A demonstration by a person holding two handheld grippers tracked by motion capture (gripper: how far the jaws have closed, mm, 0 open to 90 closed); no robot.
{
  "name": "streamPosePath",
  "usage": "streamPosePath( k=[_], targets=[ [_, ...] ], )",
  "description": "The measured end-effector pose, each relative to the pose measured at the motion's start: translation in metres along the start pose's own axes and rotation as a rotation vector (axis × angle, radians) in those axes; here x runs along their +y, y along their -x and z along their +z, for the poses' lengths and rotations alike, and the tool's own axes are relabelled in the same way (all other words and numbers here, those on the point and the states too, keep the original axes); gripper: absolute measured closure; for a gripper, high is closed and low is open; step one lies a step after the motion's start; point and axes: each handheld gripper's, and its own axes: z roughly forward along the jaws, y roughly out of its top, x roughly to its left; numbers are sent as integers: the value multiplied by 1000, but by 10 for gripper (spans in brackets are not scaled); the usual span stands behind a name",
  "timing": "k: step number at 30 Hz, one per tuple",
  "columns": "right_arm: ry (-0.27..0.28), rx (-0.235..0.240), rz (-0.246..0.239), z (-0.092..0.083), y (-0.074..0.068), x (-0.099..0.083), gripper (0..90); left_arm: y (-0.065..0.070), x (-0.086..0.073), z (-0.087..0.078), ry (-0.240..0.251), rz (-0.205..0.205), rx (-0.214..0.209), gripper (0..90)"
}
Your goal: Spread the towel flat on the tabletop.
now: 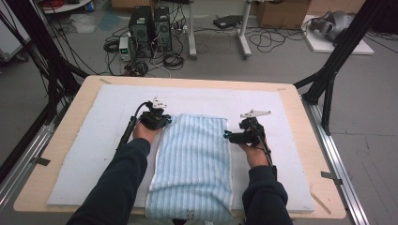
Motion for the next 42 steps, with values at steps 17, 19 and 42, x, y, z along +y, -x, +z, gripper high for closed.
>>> streamPosePath(
  k=[17, 19, 42],
  targets=[
    [-144, -57, -17, 64, 9, 31, 771, -24, 1, -2, 137, -102, 46, 855],
    [-140, -60, -38, 66, 8, 33, 857, -28, 5, -4, 154, -106, 50, 855],
    [-1, -196, -15, 58, 11, 57, 737, -44, 22, -10, 89, -190, 82, 525]
  ],
)
